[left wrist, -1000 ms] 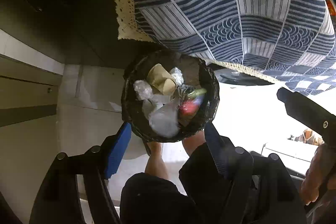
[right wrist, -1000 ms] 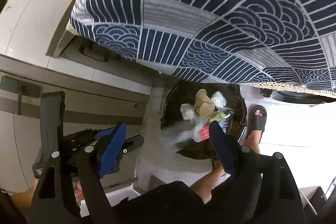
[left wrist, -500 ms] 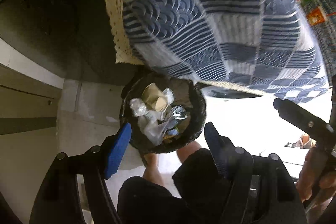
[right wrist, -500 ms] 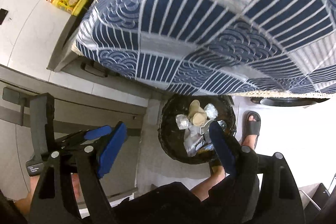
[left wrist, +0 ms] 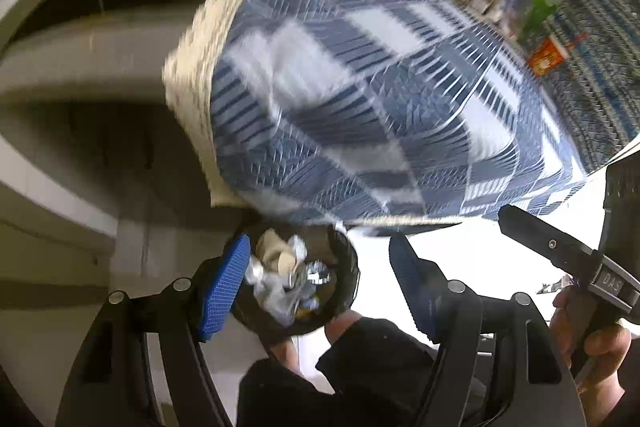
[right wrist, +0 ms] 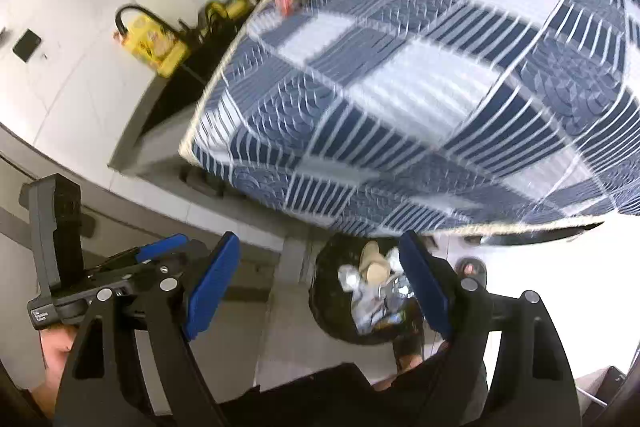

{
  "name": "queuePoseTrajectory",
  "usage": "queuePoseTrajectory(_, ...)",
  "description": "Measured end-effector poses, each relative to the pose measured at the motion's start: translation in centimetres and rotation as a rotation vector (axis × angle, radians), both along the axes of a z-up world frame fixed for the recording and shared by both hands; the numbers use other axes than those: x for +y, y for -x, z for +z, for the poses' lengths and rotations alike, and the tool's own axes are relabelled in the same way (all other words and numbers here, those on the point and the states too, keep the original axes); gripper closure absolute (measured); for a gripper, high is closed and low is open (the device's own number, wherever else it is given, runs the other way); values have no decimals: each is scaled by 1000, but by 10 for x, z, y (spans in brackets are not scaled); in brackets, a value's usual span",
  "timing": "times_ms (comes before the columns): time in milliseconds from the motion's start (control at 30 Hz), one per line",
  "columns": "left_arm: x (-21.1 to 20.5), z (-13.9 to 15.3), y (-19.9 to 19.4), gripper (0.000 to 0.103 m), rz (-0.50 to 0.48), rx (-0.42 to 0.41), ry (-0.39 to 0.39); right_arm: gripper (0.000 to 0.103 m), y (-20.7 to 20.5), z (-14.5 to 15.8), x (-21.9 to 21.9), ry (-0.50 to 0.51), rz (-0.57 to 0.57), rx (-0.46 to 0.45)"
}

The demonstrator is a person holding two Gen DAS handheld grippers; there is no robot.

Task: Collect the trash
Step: 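Raise both tools back toward the remaining trash on the table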

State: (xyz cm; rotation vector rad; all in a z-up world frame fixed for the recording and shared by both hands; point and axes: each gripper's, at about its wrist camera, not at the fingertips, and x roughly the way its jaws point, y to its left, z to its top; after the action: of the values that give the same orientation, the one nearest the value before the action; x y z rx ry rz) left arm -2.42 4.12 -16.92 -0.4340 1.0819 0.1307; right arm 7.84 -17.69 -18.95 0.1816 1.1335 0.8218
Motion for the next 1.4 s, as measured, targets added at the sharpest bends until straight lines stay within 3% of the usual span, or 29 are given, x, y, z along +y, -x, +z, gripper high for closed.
queuePoseTrajectory(267,9,50,-17,33,-27,-129,-54,22,-4,43,-16,-20,-39,-112)
queuePoseTrajectory(500,20,79,-40,33,-30,-186,-79,22,-24,79,-28,10,-60,-234)
queuePoseTrajectory(700,20,91,-73,33,-53,-184,-91,17,-49,104,-28,-30,-54,-288)
queuePoseTrajectory(767,19,96,-84,33,-61,-189,-102,6,-58,115,-27,-41,-61,-310)
queuePoseTrajectory(933,25,109,-116,33,-55,-194,-126,5,-84,142,-26,-57,-56,-364)
queuePoseTrajectory(1000,24,113,-128,28,-56,-197,-134,5,-96,148,-27,-71,-60,-358)
queuePoseTrajectory(1400,22,96,-203,25,-63,-131,-131,5,-156,145,-19,-45,-38,-361)
